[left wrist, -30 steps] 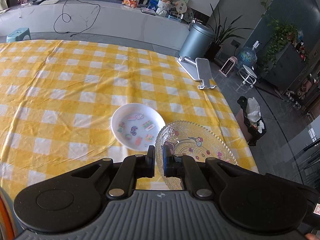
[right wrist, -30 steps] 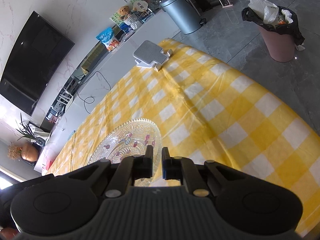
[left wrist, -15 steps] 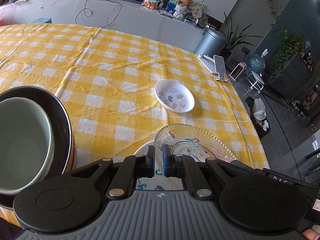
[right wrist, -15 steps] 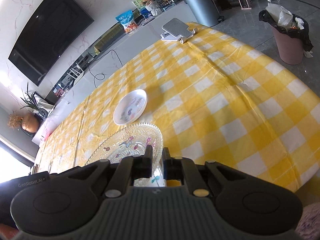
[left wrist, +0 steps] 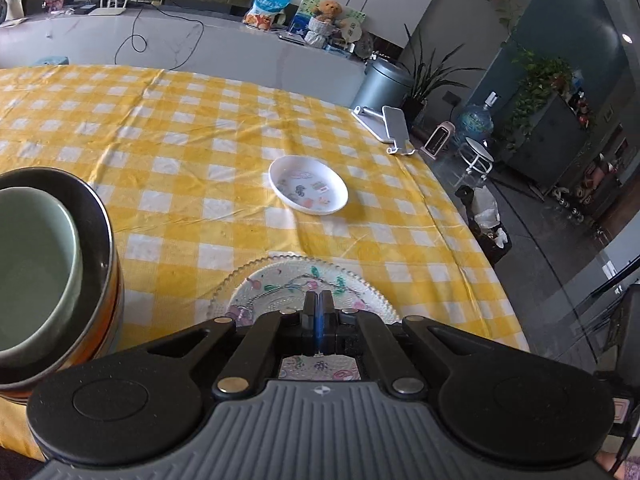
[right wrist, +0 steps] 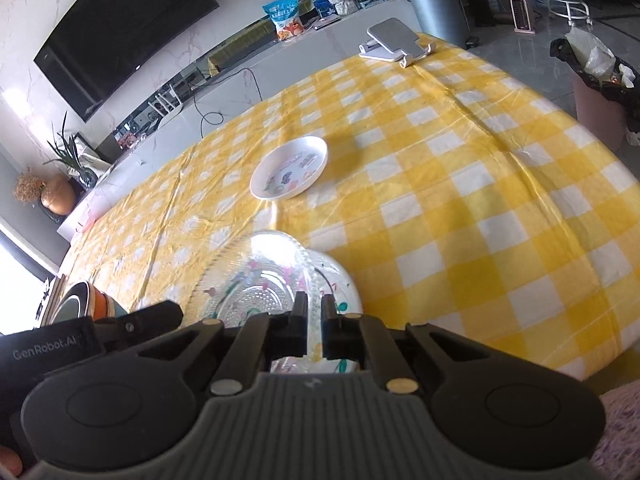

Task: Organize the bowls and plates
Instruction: 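Lift the glass plate and lower it onto the Fruity plate, then open the left tool to release the glass plate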

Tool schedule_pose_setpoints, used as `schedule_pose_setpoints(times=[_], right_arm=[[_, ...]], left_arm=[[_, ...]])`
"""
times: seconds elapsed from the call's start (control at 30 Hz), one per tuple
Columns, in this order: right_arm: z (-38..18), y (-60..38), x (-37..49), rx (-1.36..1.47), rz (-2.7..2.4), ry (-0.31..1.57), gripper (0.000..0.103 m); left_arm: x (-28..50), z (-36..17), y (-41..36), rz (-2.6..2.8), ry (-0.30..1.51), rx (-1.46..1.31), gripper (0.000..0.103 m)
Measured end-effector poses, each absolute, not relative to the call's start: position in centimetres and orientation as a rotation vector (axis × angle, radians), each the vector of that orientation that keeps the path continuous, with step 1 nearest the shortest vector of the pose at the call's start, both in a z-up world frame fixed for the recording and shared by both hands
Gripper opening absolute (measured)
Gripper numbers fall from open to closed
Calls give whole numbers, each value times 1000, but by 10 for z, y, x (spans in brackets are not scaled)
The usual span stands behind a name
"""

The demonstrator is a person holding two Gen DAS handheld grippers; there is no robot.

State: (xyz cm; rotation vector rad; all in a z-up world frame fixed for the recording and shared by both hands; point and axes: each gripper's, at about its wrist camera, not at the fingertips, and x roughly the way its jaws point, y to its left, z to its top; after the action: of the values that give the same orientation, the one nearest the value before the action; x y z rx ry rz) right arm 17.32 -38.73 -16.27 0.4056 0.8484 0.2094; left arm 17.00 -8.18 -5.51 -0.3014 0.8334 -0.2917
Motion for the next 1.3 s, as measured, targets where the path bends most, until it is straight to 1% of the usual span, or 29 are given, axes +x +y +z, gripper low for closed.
schedule_pose_setpoints(times=[0.03,0.27,0.33,0.47,0.53,0.7,0.93,0.97,1.0,1.1,1.2,1.3], right_arm=[[-165,-387,174,400,195,857,3],[-171,-390,178,402,176,878,1],[-170,-388,178,392,173,877,1],[-170,-388,178,394,174,877,1],[-170,-387,178,396,174,877,1],[-170,-387,178,396,174,877,1],[-170,-389,179,395,170,875,1],[-170,-390,178,396,168,874,1],[-170,-390,178,397,168,874,1],[-170,-390,178,395,162,871,1],[-169,-391,177,393,151,866,0],[-169,-391,177,394,150,866,0]], left_arm=[[171,-57,-83,-289,843,-300,0],[169,-64,-74,-211,853,-293,0],[169,-64,-73,-184,858,-264,3],[168,-71,-73,-129,872,-218,4],[167,-74,-74,-115,871,-191,10],[163,-77,-76,-95,867,-152,18],[163,-78,-72,-110,879,-183,17],[163,-78,-71,-119,882,-197,14],[165,-79,-70,-136,896,-221,8],[167,-84,-69,-158,921,-262,8],[168,-86,-71,-181,926,-275,3],[168,-89,-71,-190,933,-284,3]])
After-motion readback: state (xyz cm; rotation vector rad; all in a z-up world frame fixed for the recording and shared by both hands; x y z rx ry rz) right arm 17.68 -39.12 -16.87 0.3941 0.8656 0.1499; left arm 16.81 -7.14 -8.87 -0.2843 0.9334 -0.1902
